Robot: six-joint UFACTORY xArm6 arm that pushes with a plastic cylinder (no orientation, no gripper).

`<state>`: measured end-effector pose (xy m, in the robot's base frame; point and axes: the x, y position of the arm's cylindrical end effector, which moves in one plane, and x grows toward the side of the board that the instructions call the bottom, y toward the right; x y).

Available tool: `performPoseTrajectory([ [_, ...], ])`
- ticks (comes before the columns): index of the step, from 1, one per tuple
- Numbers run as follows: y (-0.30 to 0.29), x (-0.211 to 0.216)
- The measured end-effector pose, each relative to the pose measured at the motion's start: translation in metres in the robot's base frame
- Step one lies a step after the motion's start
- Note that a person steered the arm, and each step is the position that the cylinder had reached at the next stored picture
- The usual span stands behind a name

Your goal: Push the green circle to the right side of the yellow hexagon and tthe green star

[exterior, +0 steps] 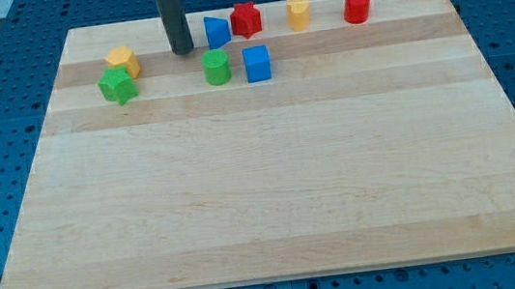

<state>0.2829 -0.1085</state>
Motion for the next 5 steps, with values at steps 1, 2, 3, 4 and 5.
performPoseTrajectory([
  [1, 0.027, 0.004],
  [2, 0.029, -0.002],
  [3, 0.029, -0.014],
  [4, 0.029, -0.006],
  [5, 0.053, 0.018],
])
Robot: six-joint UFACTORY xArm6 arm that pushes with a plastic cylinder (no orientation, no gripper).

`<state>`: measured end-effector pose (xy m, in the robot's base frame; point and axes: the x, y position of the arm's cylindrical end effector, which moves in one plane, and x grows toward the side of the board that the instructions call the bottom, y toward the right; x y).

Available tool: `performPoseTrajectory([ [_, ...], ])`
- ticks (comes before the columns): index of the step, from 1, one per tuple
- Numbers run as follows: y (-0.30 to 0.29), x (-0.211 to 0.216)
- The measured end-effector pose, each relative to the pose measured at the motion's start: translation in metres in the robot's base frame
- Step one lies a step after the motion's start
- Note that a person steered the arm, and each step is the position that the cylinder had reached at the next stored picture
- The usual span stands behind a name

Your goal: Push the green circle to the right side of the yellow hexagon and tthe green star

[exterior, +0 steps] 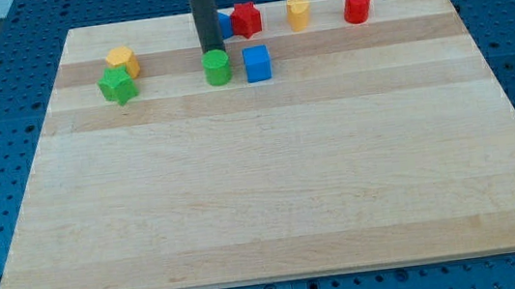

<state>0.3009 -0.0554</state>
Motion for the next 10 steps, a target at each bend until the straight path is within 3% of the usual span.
performPoseTrajectory([
  [2, 0.043, 0.058],
  [5, -0.016, 0.066],
  [7, -0.016, 0.125],
  [10, -0.085, 0.078],
])
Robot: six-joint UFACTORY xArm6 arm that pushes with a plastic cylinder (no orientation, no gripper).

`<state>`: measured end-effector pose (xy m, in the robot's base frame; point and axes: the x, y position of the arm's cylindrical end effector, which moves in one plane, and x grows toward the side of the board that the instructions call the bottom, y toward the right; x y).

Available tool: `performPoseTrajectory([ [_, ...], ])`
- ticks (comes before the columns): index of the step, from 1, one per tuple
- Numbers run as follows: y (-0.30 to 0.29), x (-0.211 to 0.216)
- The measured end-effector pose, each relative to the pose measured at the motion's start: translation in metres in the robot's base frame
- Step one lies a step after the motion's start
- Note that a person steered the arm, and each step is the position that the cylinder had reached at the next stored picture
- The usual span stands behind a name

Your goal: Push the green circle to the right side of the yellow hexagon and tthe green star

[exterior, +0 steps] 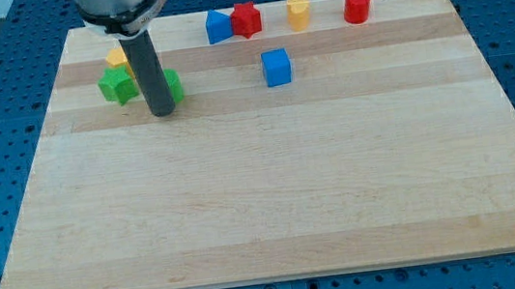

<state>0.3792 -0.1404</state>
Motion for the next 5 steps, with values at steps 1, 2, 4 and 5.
performPoseTrajectory([
  [1, -0.002, -0.004],
  [2, 0.021, 0.007],
  [4, 0.024, -0.026],
  [5, 0.024, -0.039],
])
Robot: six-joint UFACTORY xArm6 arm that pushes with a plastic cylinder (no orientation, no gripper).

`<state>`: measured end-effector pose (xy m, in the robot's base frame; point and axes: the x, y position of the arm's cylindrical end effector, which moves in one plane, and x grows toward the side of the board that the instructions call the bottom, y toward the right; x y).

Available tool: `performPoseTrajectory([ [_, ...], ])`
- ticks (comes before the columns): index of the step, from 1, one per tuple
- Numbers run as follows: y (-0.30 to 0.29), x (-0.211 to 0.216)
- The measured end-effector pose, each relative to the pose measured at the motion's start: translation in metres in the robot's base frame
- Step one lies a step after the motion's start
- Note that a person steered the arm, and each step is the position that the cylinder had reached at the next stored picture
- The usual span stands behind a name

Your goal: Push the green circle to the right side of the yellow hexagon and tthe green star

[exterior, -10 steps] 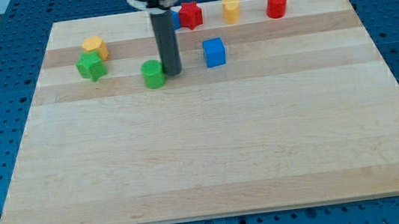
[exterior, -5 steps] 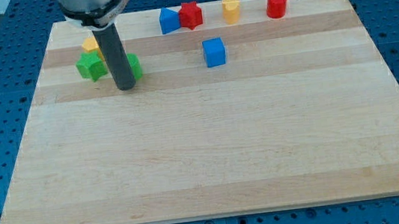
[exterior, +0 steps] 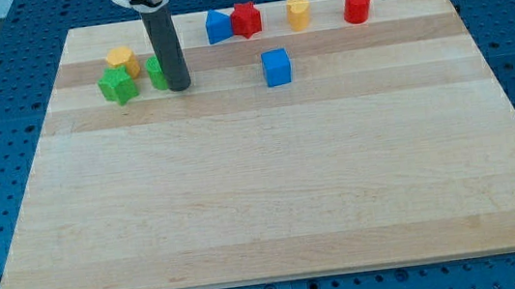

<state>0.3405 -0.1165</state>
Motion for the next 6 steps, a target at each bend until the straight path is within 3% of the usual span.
performPoseTrajectory([
  [1, 0.017, -0.008],
  [4, -0.017, -0.037],
  [6, 0.123, -0.031],
])
